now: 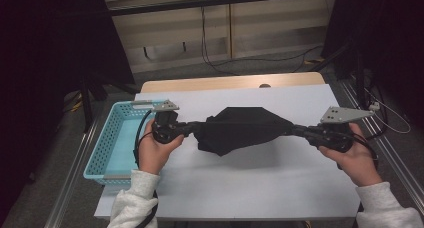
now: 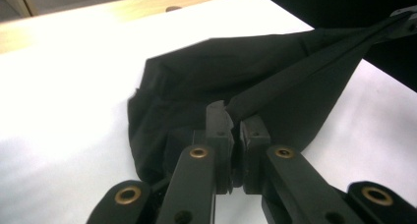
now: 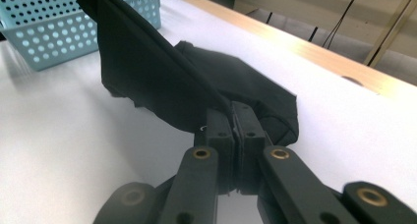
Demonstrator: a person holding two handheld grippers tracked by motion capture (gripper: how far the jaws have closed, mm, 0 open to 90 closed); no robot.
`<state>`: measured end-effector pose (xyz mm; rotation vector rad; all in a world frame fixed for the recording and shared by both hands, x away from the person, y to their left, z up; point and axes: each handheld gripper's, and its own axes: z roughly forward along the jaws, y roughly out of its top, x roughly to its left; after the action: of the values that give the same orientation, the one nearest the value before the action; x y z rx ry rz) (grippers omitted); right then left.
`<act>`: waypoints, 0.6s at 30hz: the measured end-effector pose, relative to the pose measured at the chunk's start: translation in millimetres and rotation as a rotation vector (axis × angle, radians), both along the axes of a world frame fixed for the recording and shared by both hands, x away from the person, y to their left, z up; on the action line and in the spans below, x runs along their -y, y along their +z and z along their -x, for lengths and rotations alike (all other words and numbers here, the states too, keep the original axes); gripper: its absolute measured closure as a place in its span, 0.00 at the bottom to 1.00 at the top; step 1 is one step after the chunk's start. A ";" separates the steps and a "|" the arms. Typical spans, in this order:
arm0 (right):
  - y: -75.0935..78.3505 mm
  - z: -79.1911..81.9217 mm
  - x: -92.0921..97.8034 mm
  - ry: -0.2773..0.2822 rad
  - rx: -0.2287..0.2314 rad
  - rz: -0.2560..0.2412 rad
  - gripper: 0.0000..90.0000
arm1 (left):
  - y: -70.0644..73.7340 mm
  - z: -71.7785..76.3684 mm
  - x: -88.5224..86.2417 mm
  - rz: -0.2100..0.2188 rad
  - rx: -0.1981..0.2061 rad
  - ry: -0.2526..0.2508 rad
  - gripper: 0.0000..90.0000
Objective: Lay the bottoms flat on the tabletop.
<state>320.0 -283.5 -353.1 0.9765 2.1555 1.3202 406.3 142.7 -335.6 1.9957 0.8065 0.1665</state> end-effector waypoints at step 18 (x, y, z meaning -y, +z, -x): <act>-9.4 -15.9 -4.8 -0.014 -0.063 -0.003 0.97 | -3.6 -16.6 1.1 -0.038 -0.027 0.032 0.96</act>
<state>335.8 -278.7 -362.5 1.0465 2.1895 1.3031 422.9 141.5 -339.3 2.0256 0.8590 0.1753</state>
